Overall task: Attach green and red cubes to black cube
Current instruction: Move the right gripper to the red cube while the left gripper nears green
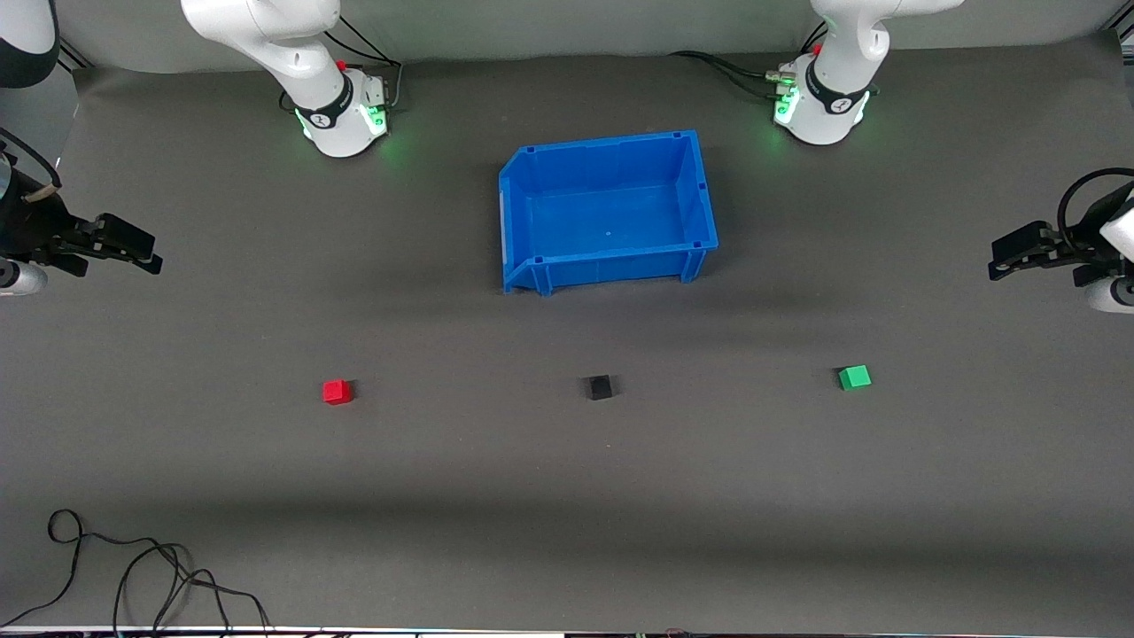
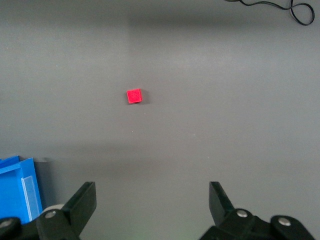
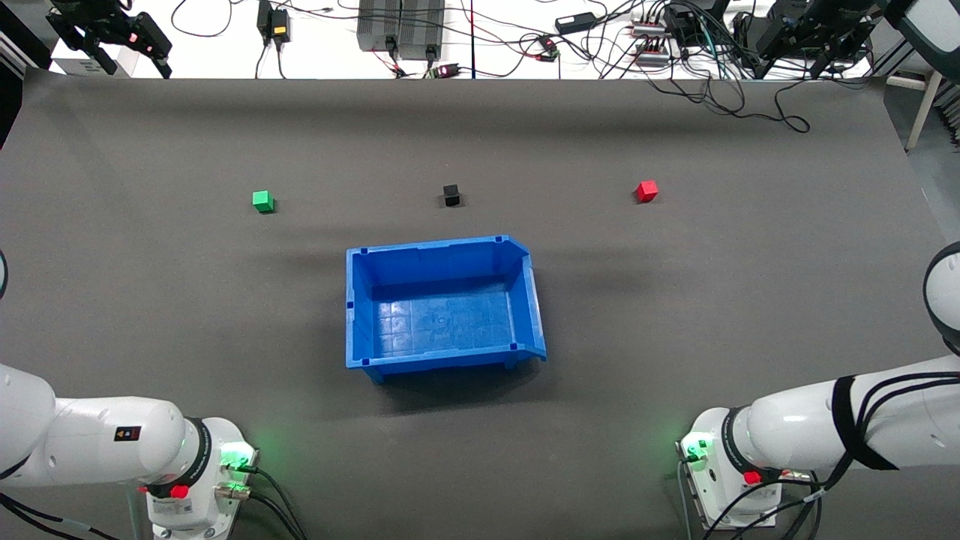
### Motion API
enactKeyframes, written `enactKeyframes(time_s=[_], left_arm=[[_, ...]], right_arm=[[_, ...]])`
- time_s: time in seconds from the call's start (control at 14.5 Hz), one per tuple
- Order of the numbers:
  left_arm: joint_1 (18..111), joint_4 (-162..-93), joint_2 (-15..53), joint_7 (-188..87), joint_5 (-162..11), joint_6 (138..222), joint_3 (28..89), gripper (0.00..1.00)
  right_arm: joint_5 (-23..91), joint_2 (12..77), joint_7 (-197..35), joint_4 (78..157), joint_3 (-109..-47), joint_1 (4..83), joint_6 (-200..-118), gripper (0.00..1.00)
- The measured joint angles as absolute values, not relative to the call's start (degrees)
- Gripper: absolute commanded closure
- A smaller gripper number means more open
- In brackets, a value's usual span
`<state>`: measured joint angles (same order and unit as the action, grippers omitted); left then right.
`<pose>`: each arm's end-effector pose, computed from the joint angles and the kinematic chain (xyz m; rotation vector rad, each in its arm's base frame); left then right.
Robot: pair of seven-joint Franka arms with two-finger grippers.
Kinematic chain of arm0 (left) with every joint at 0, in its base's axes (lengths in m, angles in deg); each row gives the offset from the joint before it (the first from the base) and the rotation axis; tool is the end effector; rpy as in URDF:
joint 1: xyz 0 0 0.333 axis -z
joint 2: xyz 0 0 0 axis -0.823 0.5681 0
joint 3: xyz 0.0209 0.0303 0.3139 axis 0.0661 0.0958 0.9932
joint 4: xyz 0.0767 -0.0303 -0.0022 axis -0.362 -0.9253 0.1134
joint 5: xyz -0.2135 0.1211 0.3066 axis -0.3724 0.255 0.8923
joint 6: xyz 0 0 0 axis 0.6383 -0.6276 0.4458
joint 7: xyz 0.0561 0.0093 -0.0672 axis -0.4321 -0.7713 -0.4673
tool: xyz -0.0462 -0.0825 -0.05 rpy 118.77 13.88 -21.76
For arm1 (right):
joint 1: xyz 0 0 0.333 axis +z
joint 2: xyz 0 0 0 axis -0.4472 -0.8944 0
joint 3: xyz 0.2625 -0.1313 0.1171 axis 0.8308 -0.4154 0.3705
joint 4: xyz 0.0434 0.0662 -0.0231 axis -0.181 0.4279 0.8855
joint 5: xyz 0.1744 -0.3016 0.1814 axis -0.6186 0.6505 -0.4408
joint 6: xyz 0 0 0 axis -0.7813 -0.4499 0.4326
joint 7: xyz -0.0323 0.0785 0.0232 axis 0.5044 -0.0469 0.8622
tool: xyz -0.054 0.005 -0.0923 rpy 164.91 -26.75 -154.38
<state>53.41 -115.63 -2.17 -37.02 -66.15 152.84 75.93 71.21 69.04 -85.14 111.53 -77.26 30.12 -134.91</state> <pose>0.5771 0.0116 0.5960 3.1364 -0.1616 -0.0762 0.5510 -0.0137 0.6103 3.1325 -0.0116 -0.0249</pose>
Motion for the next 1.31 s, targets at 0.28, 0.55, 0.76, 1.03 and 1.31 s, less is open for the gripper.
enactKeyframes(time_s=[0.28, 0.55, 0.76, 1.03, 1.31], left_arm=[[53.43, -115.63, -2.08, -37.02, -66.15, 152.85, 75.91, 0.0], [53.45, -115.75, -1.81, -38.26, -66.14, 152.85, 75.9, 0.0], [53.39, -115.89, 0.07, -45.63, -66.13, 152.99, 75.95, 0.0], [52.29, -117.58, 2.67, -53.4, -66.09, 156.11, 76.1, 0.0], [51.61, -124.79, 3.95, -65.74, -66.09, 165.34, 76.15, 0.0]], right_arm=[[71.21, 69.04, -85.11, 111.53, -77.25, 30.12, -134.9, 0.0], [71.21, 69.04, -85.11, 111.36, -77.29, 30.11, -134.91, 0.0], [71.05, 68.38, -87.37, 110.25, -77.35, 30.07, -134.98, 0.0], [70.28, 64.0, -109.82, 105.74, -77.4, 29.97, -135.1, 0.0], [65.94, 59.47, -136.6, 101.11, -77.37, 29.96, -135.26, 0.0]])
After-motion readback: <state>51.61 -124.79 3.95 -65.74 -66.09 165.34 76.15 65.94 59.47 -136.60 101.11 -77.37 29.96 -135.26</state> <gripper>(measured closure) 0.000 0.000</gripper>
